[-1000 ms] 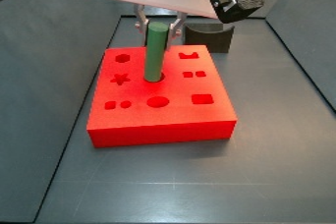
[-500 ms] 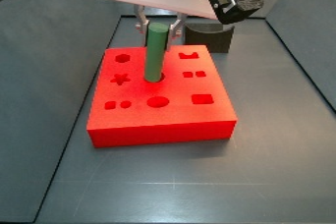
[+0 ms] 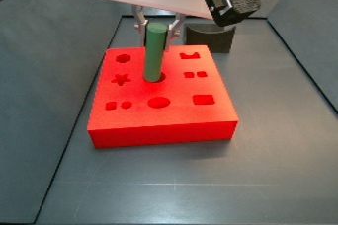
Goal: Pick up the round object. Move up. Place the round object on the fixture. Regrasp the round object. Move to above the board. Insert the round object.
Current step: Insert the round object.
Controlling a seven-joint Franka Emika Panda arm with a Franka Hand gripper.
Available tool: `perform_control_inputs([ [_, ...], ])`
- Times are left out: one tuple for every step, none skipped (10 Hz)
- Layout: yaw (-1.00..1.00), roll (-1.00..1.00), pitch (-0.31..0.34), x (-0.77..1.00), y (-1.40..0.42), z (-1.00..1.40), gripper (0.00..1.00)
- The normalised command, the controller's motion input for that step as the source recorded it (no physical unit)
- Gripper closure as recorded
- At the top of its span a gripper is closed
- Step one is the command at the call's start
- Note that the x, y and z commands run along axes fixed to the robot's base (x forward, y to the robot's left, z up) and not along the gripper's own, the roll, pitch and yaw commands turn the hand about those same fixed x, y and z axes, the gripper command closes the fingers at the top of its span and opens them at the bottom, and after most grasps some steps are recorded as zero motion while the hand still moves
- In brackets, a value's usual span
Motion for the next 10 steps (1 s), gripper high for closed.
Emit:
perform_control_inputs([
  [0.0, -0.06, -0.166, 0.0, -0.08, -0.42, 1.0],
  [-0.06, -0.06, -0.101, 0.15, -0.07, -0.36, 1.0],
  [-0.12, -0.01, -0.063, 0.04, 0.0, -0.3, 1.0],
  [-0.06, 0.0, -0.014, 0.0, 0.0, -0.22, 1.0],
  [-0.04, 0.0, -0.009, 0.0, 0.0, -0.17, 1.0],
  [-0.06, 0.0, -0.034, 0.11, 0.0, -0.17, 1.0],
  [-0.05, 0.03, 0.0, 0.4, 0.03, -0.47, 1.0],
  [-0.06, 0.07, -0.01, 0.24, 0.06, -0.55, 1.0],
  [0.0, 0.07, -0.054, 0.0, 0.04, -0.51, 1.0],
  [0.0, 0.11, -0.197, -0.16, 0.05, -0.75, 1.0],
])
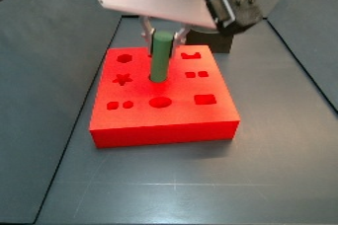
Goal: Pick up the round object. Move up. Place the round object on the fixture. Regrasp the round object. Move to above the board. Insert the round object.
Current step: Insert the round object.
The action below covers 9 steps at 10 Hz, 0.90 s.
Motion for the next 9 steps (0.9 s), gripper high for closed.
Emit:
perform_control_inputs([
  [0.11, 0.16, -0.231, -0.29, 0.2, -0.73, 1.0],
  [0.17, 0.21, -0.183, -0.31, 0.24, -0.79, 1.0],
  [0.17, 0.17, -0.139, -0.19, 0.16, -0.92, 1.0],
  [0.1, 0.02, -0.066, 0.0, 0.01, -1.0, 1.0],
  [0.03, 0.0, -0.104, 0.0, -0.01, -1.0, 1.0],
  [0.0, 0.0, -0.123, 0.0, 0.0, -1.0, 1.0],
  [0.48, 0.16, -0.101, 0.03, 0.37, -0.89, 1.0],
  [1.0, 0.06, -0.12, -0.17, 0.02, -0.8, 1.0],
  [1.0, 0.0, -0.04, -0.07, 0.0, -0.78, 1.0],
])
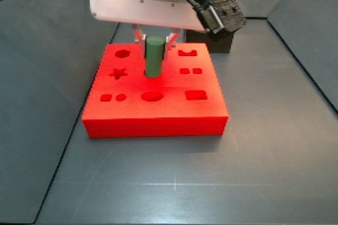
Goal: Pick up the round object. Move up. Place the round object on the fixture. Regrasp the round object. Move to above the board. Insert the round object.
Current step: Insert the round object.
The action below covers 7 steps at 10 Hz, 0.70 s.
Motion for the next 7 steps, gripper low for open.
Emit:
perform_control_inputs([
  [0.0, 0.0, -0.169, -0.07, 0.0, -0.95, 1.0],
  [0.0, 0.0, -0.291, -0.16, 0.0, -0.05, 1.0],
  [0.0, 0.05, -0.169, -0.23, 0.0, -0.23, 1.0],
  [0.05, 0.1, -0.319, -0.21, 0.0, -0.63, 1.0],
  [0.25, 0.06, -0.254, 0.07, 0.0, -0.7, 1.0],
  [0.29, 0.06, -0.251, 0.37, 0.0, -0.63, 1.0],
  [0.19, 0.06, -0.224, 0.52, 0.02, -0.53, 1.0],
])
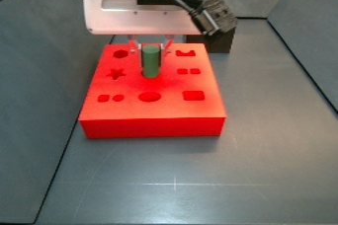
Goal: Pick up the round object. Move up. Place the round object on the fixture. Regrasp the round object. Move to above the board. Insert the round object.
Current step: Insert the round object.
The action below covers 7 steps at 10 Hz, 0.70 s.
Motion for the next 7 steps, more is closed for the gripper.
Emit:
perform_control_inputs([
  [0.11, 0.24, -0.149, 0.55, 0.0, -0.52, 1.0],
  [0.12, 0.48, -0.141, 0.47, -0.22, -0.24, 1.0],
  [0.05, 0.5, -0.099, 0.44, -0.27, -0.02, 1.0],
  [0.13, 0.5, -0.154, 0.47, -0.26, 0.0, 1.0],
  [0.05, 0.38, -0.229, 0.14, -0.3, -0.3, 1.0],
  [0.0, 0.04, -0.001, 0.0, -0.01, -0.01, 1.0],
  [-0.01, 0.25, 0.0, 0.27, -0.01, -0.84, 1.0],
])
